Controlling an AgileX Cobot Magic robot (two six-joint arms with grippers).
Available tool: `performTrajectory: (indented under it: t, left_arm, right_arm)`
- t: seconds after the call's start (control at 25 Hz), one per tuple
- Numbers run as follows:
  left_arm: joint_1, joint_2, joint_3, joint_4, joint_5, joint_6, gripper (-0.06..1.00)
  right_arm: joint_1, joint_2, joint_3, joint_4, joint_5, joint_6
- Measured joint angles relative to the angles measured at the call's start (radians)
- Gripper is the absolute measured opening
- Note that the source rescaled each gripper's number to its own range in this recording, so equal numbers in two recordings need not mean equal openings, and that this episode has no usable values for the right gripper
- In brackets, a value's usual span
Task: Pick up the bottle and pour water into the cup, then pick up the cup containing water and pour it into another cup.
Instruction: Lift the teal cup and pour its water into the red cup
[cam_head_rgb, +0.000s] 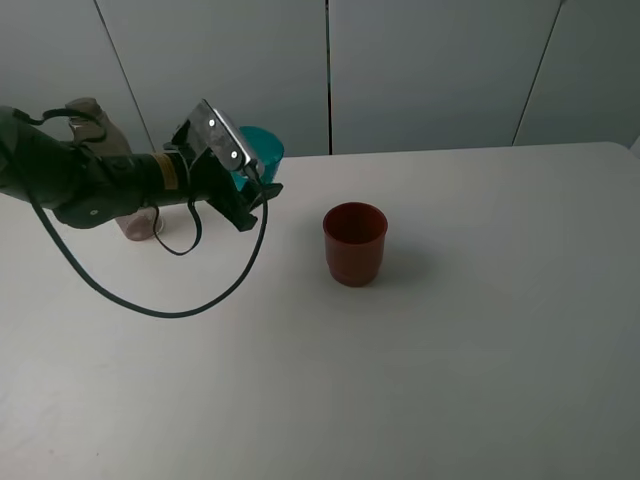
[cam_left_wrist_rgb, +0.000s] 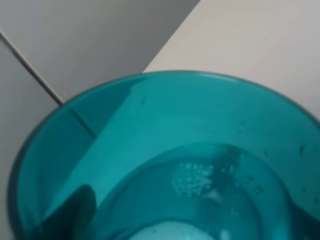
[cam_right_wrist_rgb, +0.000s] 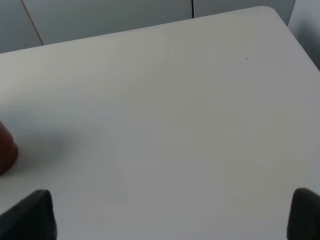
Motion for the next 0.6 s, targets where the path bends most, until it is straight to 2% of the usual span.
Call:
performTrajectory:
  t: [0.16, 0.32, 0.6]
  left_arm:
    - [-0.007, -0.034, 0.0, 0.12, 0.015, -0.007, 0.1]
    - [-0.041, -0.045, -0.008, 0.194, 0.1, -0.017, 0.1]
    - [-0.129, -0.047, -0.079, 0.228, 0.26, -0.032, 0.1]
  right_arm:
    - [0.0, 0.0, 0.0, 0.0, 0.0, 0.0]
    - [0.0, 0.0, 0.0, 0.0, 0.0, 0.0]
    - [0.0, 0.0, 0.0, 0.0, 0.0, 0.0]
